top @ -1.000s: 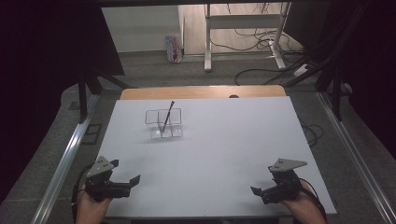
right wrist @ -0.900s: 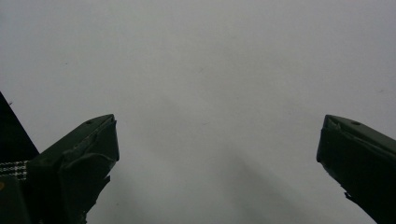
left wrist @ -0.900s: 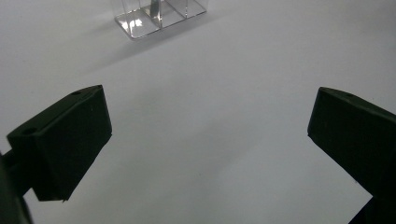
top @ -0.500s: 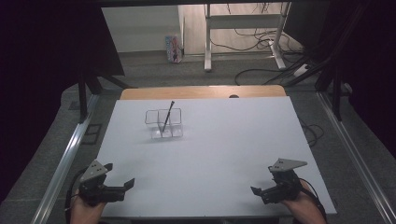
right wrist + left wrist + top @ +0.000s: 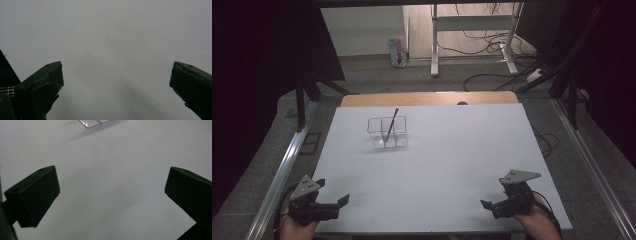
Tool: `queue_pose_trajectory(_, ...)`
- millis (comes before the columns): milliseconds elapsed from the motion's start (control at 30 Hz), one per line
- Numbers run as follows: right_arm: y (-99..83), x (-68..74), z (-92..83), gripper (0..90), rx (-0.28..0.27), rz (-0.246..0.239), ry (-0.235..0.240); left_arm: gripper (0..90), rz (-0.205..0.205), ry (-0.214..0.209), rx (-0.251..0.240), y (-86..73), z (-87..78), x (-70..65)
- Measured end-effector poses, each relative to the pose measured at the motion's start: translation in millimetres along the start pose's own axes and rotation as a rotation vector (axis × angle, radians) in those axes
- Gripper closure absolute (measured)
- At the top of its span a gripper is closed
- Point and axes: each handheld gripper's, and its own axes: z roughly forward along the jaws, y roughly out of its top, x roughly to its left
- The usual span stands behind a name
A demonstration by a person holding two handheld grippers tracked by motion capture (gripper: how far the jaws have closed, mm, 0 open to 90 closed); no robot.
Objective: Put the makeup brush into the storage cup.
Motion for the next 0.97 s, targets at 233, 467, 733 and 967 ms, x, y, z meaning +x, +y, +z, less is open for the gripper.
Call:
queue_pose_trajectory(233, 0.0, -0.1, 0.0, 0.0, 0.000, 0.002, 0.001, 0.2, -0.016, 0.019, 0.005, -7.0, -4.9, 6.1)
queue_pose_trajectory(467, 0.0, -0.1, 0.1, 0.0, 0.000, 0.002, 0.000, 0.2, -0.029, 0.035, 0.022, -14.9, -6.2, 11.1)
queue_pose_trajectory(733, 0.0, -0.1, 0.0, 0.0, 0.000, 0.007, -0.003, 0.4, -0.056, 0.034, 0.026, -18.8, -6.1, 14.6)
queue_pose_trajectory(967, -0.2, -0.5, 0.7, 0.0, 0.003, 0.005, -0.001, 0.4, -0.066, 0.031, 0.026, -18.4, -5.8, 15.4)
